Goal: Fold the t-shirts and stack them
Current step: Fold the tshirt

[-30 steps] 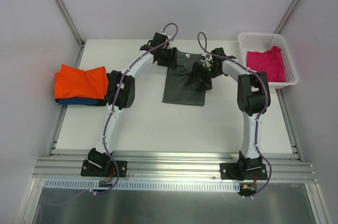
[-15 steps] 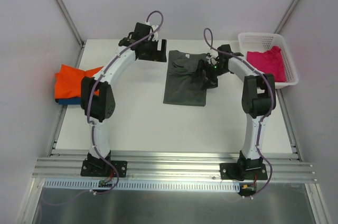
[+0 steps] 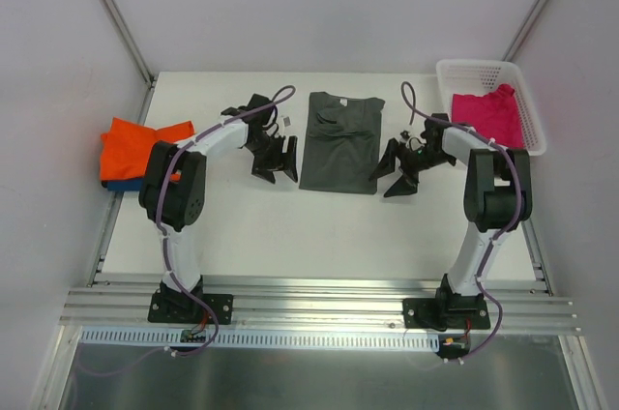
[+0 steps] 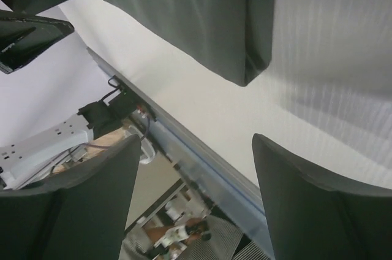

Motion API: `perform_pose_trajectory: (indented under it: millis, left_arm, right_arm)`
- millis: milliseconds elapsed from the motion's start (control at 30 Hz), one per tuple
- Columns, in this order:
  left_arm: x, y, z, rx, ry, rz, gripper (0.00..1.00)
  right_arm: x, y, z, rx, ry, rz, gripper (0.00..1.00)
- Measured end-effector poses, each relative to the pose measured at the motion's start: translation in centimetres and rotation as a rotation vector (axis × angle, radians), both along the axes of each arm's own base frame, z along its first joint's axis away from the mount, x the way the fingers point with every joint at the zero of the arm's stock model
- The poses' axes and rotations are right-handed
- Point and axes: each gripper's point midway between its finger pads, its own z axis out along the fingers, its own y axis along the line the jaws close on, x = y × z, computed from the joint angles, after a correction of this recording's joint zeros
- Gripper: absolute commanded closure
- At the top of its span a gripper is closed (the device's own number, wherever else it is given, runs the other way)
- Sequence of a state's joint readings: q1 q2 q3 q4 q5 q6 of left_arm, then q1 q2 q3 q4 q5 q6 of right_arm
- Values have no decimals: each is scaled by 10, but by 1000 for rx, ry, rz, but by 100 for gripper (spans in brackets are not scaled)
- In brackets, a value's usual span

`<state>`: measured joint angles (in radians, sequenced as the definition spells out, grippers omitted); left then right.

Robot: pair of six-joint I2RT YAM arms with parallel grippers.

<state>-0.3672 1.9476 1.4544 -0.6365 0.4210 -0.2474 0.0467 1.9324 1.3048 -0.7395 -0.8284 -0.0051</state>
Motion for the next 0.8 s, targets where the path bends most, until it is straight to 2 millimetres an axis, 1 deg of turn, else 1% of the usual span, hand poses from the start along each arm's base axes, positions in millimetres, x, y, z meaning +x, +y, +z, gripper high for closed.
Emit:
perform_pose_trajectory:
  millis: [67, 167, 300, 467, 567, 667, 733, 767, 800]
  left_arm:
    - [-5, -2, -6, -10, 38, 8, 30]
    - [-6, -6, -7, -31, 58, 18, 30]
    - [-6, -11, -12, -54, 89, 31, 33]
    - [-6, -17, -32, -65, 157, 47, 38]
    - [2, -25, -31, -91, 169, 49, 39]
    - [11, -34, -30, -107, 155, 41, 41]
    - [12, -39, -30, -115, 151, 31, 43]
    - [12, -41, -30, -120, 151, 26, 45]
    - [11, -44, -31, -124, 154, 23, 47]
  right_arm:
    - [-13, 4, -8, 18, 65, -3, 23]
    - [-19, 6, -11, 30, 97, -11, 24]
    - [-13, 9, -11, 47, 80, -21, 24]
    - [-8, 12, -20, 46, 87, -23, 24]
    - [-4, 14, -27, 41, 96, -16, 25]
    - [-1, 16, -33, 28, 99, -6, 28]
    - [1, 17, -36, 16, 98, 0, 30]
    - [1, 18, -38, 11, 97, 3, 32]
    - [2, 18, -39, 6, 96, 7, 36]
